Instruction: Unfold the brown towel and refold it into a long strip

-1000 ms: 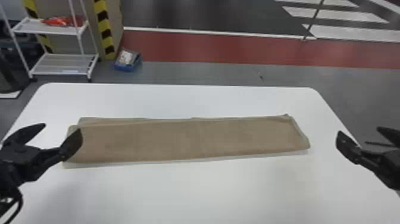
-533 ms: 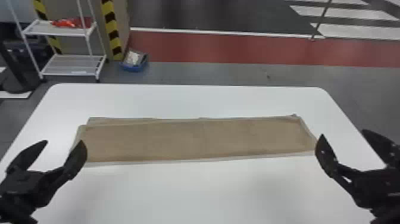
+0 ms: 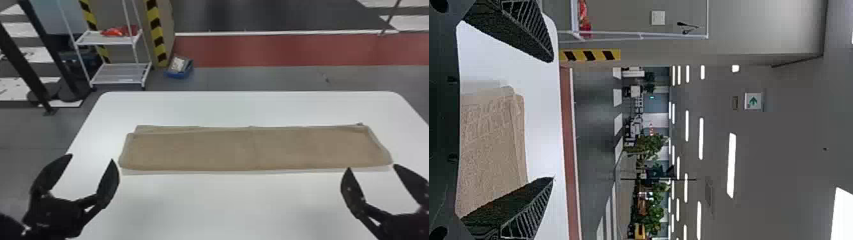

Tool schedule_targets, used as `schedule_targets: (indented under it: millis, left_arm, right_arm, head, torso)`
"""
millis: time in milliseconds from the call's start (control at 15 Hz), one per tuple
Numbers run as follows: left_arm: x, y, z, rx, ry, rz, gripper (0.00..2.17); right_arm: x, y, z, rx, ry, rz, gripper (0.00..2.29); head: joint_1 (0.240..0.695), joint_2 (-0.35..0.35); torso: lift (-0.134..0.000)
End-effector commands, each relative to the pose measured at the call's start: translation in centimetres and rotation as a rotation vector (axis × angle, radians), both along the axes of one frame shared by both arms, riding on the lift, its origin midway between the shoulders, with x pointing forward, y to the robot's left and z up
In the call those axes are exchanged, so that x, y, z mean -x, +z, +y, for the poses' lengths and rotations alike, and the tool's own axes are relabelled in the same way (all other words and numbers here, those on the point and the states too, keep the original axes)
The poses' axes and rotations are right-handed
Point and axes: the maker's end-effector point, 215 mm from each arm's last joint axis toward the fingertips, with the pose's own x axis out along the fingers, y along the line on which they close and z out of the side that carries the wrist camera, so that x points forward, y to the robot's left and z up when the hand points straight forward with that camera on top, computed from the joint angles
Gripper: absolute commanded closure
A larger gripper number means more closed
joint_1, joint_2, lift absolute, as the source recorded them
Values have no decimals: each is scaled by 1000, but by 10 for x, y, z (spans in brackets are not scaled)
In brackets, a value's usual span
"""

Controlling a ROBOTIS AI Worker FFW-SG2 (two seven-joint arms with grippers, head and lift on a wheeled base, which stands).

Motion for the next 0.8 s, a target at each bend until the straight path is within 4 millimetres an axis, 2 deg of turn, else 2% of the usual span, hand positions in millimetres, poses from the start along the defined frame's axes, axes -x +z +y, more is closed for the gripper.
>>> schedule_targets:
  millis: [0, 733]
  left_arm:
    - [6, 2, -10, -18, 10, -13, 22]
    - [13, -2, -18, -30, 35, -18, 22]
  right_arm:
    - [1, 1, 9, -17, 9, 1, 97]
    - [0, -12, 22, -43, 27, 62, 97]
  head:
    - [695, 62]
    - [695, 73]
  torso:
    - [-123]
    - [-123]
